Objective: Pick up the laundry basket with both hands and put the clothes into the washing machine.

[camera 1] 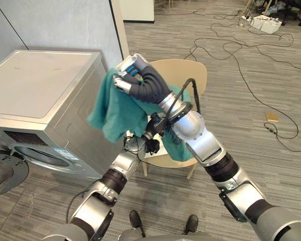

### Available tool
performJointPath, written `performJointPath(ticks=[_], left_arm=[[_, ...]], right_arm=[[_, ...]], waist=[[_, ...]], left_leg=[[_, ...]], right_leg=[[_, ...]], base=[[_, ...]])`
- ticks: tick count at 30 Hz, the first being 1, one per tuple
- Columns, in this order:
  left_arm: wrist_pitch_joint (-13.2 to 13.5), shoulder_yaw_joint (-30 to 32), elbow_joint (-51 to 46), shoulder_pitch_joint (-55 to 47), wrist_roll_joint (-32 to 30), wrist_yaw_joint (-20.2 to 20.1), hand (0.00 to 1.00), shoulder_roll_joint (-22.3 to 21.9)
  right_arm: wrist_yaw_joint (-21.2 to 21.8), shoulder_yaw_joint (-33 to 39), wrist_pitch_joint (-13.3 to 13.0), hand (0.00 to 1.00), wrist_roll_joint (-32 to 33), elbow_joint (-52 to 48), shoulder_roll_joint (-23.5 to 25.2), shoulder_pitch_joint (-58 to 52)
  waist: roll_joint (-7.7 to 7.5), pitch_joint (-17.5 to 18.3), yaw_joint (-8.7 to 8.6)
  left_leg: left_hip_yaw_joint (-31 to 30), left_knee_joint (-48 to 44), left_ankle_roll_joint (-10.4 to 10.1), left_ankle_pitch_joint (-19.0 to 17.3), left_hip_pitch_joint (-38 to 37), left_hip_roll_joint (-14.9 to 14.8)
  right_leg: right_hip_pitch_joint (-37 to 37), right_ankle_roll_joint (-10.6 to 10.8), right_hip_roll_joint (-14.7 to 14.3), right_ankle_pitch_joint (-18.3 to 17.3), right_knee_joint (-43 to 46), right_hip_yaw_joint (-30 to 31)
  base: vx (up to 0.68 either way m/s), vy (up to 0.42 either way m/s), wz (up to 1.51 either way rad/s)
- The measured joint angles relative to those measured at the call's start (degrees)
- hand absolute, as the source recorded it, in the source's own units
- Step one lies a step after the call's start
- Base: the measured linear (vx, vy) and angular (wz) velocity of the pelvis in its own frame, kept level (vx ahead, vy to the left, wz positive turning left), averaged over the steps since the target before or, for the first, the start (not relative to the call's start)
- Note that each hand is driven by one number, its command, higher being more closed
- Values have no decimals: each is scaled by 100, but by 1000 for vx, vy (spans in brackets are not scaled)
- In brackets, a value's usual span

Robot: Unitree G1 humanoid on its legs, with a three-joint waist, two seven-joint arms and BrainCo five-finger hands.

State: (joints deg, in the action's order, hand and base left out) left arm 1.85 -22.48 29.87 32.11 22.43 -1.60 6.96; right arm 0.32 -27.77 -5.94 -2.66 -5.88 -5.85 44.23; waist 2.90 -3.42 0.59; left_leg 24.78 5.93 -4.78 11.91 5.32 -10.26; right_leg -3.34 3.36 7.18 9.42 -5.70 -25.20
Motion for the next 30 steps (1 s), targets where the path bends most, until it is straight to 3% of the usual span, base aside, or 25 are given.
performJointPath(ticks=[1,11,19,20,30], left_arm=[[-33,40,9,17,114,142,100,3],[-45,598,178,18,402,759,100,-47],[-44,1063,182,-51,-409,1178,100,-252],[-44,1172,181,-102,-518,1190,100,-304],[-42,1656,-313,-553,-2198,1858,100,-421]], right_arm=[[-5,1,0,100,39,-5,12,-1],[-135,51,5,100,35,-210,67,-436],[-456,312,6,100,-248,-245,174,-828],[-519,353,10,0,-252,-245,217,-896],[-797,896,12,0,-461,-453,360,-1904]], waist=[[-3,2,-8],[-9,16,-8],[-53,66,-13],[-58,70,-23],[-60,72,-142]], left_leg=[[-1,0,0,0,1,0],[-20,0,16,12,9,1],[-26,1,1,-1,9,0],[-26,1,6,-5,9,0],[-28,0,25,-31,14,3]], right_leg=[[0,0,0,-1,0,0],[0,17,-1,9,1,-9],[3,17,-2,7,1,-9],[2,14,-2,5,1,-8],[-2,6,-1,-6,0,-2]], base=[[0,0,0],[0,0,0],[0,0,0],[0,0,0],[0,0,0]])
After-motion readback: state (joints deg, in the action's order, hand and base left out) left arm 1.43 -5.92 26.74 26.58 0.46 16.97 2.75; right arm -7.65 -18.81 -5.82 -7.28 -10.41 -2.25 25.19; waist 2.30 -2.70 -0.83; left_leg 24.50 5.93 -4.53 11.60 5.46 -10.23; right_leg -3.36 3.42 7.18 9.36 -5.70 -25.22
